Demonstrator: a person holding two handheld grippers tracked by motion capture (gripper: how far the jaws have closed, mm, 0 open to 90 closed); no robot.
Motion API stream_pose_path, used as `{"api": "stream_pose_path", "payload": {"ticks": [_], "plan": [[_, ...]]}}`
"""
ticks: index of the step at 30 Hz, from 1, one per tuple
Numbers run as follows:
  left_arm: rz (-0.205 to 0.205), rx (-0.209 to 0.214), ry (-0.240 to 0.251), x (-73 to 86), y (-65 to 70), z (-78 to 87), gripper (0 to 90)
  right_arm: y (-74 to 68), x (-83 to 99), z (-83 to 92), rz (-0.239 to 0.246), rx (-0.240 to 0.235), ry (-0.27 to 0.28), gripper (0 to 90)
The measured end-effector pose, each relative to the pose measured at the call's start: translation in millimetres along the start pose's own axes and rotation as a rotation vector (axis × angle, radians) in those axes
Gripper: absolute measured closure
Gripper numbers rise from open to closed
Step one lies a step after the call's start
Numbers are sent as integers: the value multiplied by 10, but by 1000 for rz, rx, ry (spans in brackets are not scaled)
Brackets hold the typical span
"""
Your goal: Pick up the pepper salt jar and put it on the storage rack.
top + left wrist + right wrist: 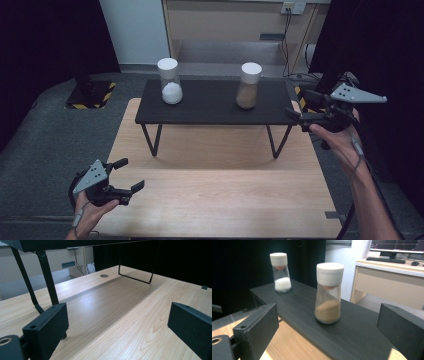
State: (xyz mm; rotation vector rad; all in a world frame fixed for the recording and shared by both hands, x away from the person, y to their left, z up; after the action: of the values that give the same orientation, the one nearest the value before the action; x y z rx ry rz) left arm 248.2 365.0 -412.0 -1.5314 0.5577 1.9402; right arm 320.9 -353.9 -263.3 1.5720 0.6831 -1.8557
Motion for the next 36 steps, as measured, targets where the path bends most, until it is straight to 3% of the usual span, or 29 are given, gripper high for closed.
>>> {"api": "stream_pose_path", "payload": {"ticks": [2,7,18,30,36], "plan": [[1,0,2,1,0,4,18,-62,89,63,11,16,-1,44],[-3,1,-1,-1,6,-1,18,-199,359,133,4,6,-24,44],[-10,7,-4,-2,30,-13,19,-539,951,132,-16,48,-36,43],[-14,17,2,-3,41,-17,18,-727,1401,155,-71,55,-50,35],[-14,19,0,-2,40,-24,18,-784,1530,175,-69,65,-66,36]]}}
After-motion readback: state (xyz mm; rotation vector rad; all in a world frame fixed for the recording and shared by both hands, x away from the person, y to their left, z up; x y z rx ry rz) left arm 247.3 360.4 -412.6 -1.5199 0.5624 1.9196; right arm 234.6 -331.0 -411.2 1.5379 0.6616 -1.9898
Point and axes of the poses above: each handheld gripper's, and its own axes: z roughly backward along the jaws, x roughly out of its underside, y roughly to its right, the point moved 5 cm from there along -z, roughly forward along the jaws, and after that the axes turned 5 degrees about -x, right-handed, at the moved point
